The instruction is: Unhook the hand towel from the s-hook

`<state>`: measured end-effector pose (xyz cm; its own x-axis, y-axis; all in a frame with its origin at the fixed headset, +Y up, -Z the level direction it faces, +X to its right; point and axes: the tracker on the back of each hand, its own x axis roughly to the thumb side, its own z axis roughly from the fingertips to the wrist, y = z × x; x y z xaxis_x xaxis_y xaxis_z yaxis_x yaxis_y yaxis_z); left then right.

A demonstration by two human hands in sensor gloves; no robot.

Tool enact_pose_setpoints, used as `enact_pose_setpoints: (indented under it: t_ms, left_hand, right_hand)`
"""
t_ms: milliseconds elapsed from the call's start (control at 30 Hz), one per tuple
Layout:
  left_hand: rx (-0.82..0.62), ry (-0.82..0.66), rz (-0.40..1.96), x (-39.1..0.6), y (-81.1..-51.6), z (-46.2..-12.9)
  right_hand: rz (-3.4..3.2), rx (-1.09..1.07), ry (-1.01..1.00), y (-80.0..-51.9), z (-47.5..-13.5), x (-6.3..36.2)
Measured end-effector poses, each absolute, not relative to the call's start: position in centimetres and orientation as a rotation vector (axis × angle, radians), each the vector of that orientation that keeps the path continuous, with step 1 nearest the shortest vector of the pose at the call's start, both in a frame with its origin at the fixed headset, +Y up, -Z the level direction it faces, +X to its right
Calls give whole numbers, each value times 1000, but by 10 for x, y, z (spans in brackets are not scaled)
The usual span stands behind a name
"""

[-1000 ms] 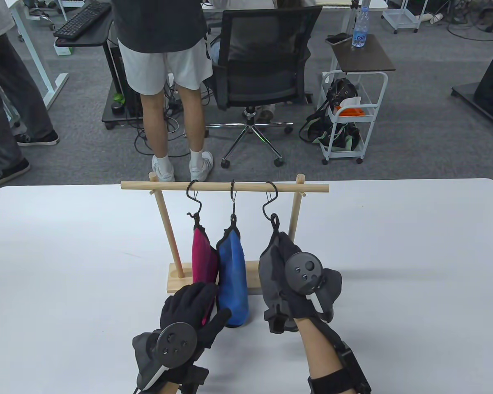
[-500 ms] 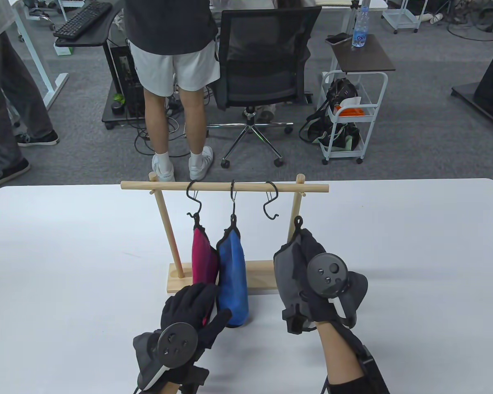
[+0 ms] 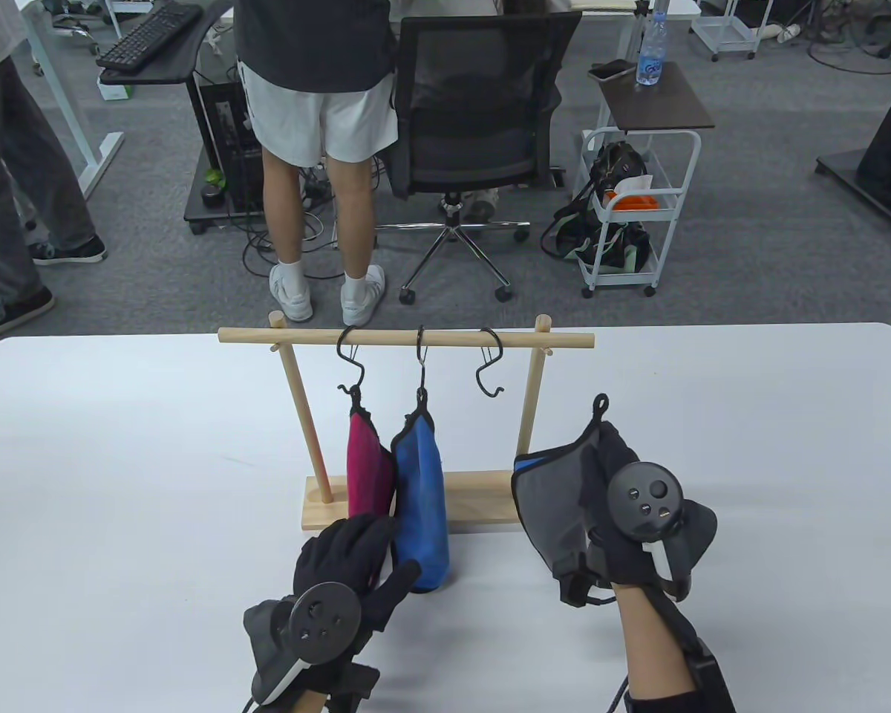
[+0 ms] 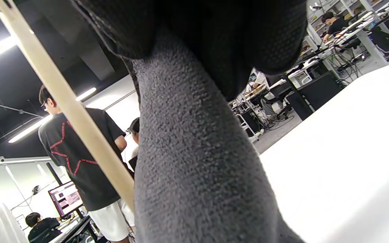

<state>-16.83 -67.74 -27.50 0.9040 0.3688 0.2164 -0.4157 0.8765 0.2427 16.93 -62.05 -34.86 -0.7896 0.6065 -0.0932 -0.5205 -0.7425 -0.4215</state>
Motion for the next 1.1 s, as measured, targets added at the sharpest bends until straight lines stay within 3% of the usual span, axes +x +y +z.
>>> enact_pose_setpoints:
  t_ms: [567,1100]
  left_hand:
    - [276,-165,399,-166,-678,-276]
    - [269,-169,395,-165,-679,-276]
  right_hand:
    - [2560,-514,-408,-672,-365,207]
    - [2849,-543,-96,-716,-377,198]
